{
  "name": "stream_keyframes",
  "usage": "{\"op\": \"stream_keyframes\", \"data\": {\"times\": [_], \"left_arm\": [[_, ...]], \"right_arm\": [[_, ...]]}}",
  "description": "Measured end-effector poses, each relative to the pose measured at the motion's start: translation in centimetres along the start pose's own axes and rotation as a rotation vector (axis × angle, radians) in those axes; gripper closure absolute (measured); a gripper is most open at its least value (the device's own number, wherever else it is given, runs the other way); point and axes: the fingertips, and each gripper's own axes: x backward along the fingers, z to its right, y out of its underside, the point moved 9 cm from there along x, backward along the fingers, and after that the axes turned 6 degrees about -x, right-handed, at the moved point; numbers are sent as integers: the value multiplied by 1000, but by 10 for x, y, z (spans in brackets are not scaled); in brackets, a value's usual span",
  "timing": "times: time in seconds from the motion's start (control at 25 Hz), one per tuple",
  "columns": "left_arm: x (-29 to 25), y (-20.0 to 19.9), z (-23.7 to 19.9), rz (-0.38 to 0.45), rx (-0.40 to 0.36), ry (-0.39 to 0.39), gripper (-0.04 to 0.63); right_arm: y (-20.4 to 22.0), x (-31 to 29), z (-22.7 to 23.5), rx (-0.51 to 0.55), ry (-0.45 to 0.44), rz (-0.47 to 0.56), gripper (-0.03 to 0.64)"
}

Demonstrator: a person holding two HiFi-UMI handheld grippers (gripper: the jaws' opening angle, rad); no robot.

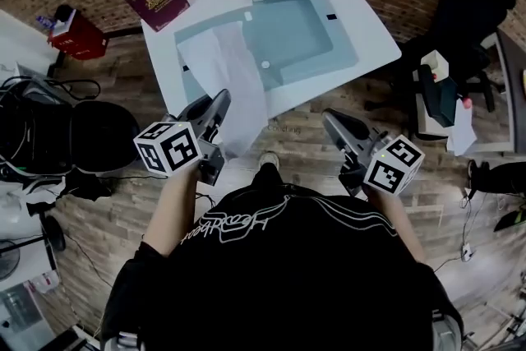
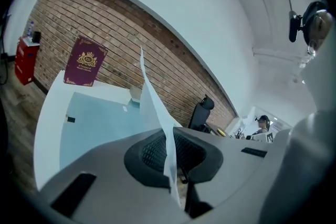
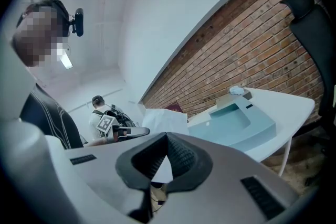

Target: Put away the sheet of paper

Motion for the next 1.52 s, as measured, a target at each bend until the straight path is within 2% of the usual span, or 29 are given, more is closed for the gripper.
{"op": "stream_keyframes", "data": {"times": [0.16, 0.4, 0.72, 0.88, 1.0, 1.2, 1.52], "left_arm": [[-17, -21, -23, 10, 28, 14, 558], [-37, -41, -57, 29, 130, 41, 558], [-70, -62, -86, 30, 195, 80, 558], [-85, -65, -99, 16, 256, 128, 558], [-95, -67, -106, 12, 332, 184, 558], [-112, -59, -126, -16, 350, 182, 558], [-132, -35, -156, -87, 330, 111, 558]], "right_arm": [[-13, -18, 8, 2, 17, 4, 615], [-32, -44, 18, 19, 23, 15, 615], [-42, -70, 38, 14, 46, 14, 615], [-43, -81, 48, -4, 63, 10, 615], [-45, -89, 55, -12, 81, 15, 615], [-42, -96, 62, -19, 108, 18, 615], [-39, -88, 68, -19, 152, 2, 615]]}}
